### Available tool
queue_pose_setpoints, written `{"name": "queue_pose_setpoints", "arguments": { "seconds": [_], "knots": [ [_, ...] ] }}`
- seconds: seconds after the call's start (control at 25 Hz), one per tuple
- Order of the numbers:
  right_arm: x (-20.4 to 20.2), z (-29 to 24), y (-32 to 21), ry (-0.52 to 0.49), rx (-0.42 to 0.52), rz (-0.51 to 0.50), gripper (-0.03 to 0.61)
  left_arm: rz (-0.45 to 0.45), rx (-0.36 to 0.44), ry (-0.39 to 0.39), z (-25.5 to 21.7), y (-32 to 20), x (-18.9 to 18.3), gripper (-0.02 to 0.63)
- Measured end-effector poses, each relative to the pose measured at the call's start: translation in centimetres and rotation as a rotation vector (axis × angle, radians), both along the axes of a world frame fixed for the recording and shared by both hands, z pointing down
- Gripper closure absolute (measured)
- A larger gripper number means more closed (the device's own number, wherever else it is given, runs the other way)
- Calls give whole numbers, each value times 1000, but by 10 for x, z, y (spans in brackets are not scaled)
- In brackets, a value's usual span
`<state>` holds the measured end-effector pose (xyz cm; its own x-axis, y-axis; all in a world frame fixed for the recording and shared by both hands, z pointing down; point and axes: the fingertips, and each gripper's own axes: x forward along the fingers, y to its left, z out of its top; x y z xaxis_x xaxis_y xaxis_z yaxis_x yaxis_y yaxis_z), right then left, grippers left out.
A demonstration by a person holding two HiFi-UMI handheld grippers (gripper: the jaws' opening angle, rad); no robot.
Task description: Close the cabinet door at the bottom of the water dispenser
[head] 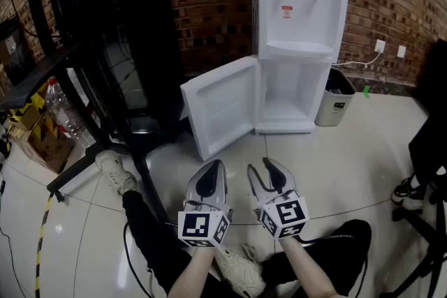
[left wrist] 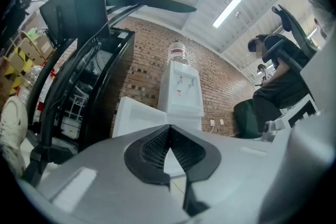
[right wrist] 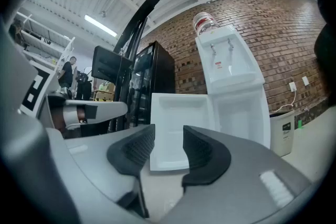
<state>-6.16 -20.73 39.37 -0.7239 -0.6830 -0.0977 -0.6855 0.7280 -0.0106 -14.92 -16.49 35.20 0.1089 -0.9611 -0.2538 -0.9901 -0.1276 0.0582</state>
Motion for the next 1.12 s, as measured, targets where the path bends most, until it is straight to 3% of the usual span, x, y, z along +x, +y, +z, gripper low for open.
{"name": "queue_pose_setpoints", "arguments": {
  "seconds": [0.28, 0.44, 0.52, 0.64, 0.72, 0.88, 1.12],
  "knots": [
    [-79, -6, -27, 28, 30, -44, 407, -115, -39, 2, 7, 9, -58, 600],
    [-135, -4, -50, 48, 23, -42, 293, -186, -64, 48, 18, 27, -90, 600],
    [-159, -3, -66, 53, 15, -24, 271, -210, -61, 73, 17, 37, -102, 600],
    [-189, 0, -87, 101, 34, 18, 245, -231, -65, 38, 15, 48, -114, 600],
    [-202, -1, -100, 120, 47, 58, 245, -248, -62, 24, 12, 56, -124, 600],
    [-214, -3, -121, 141, 35, 141, 270, -273, -49, 107, 10, 62, -141, 600],
    [-216, 5, -136, 167, 9, 227, 287, -262, -40, 102, 8, 61, -137, 600]
  ]
}}
